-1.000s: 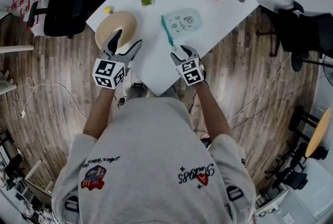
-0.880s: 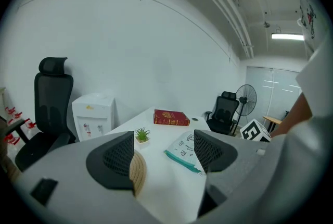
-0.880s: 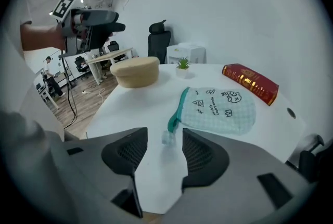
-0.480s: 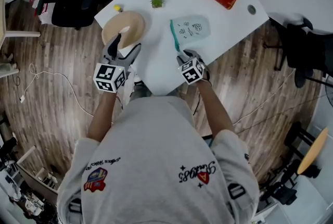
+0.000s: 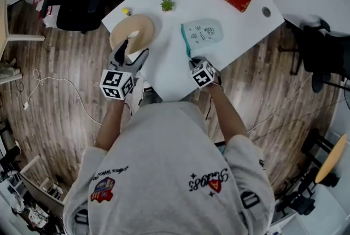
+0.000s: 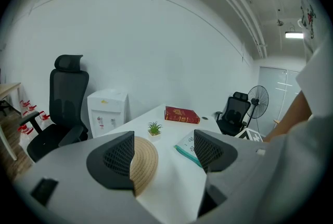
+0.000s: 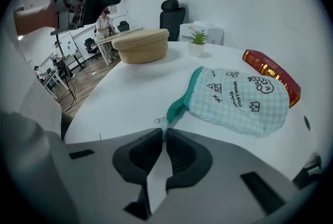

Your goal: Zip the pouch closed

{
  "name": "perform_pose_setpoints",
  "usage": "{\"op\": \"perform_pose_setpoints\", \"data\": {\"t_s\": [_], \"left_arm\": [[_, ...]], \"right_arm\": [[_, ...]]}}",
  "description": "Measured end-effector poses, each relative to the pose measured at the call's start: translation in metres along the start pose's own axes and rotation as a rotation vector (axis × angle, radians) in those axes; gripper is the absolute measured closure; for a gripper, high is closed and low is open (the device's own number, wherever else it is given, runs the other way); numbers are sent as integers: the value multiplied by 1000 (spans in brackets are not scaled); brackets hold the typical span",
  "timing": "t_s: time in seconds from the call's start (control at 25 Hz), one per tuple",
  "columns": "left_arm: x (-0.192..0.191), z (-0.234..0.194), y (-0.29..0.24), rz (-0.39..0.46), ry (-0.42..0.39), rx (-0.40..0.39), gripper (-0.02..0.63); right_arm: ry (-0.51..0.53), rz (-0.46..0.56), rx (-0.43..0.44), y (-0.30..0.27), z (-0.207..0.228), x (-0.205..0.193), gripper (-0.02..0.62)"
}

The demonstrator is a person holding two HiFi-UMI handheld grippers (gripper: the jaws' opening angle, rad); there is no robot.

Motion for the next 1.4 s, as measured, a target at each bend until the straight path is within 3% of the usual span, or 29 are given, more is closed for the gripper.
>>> {"op": "perform_pose_setpoints", "data": {"t_s": [0.16,0.32,0.76,1.12,1.4], "left_arm": [[0,0,-4,-8,-10,-20,258],[2,1,-5,-3,-21,-49,258],[5,14,-8,2,-44,-153,258],[15,20,-9,14,-76,-231,258],[28,35,-16,29,-108,-307,259]], "right_arm": [[-59,6,4,1,4,-1,574],[-131,64,39,17,-3,12,578],[-224,230,26,62,3,45,580],[-236,350,-37,116,15,77,580],[-157,444,-93,169,22,99,580]]}}
Point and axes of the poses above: the fingertips, and each gripper's own axes: y backward along the fingers, z to its right, x out of its top, the point moved 3 cm from there along y, backward along the fingers, and after that the axes turned 6 degrees about -x, right-handed, at the moved point
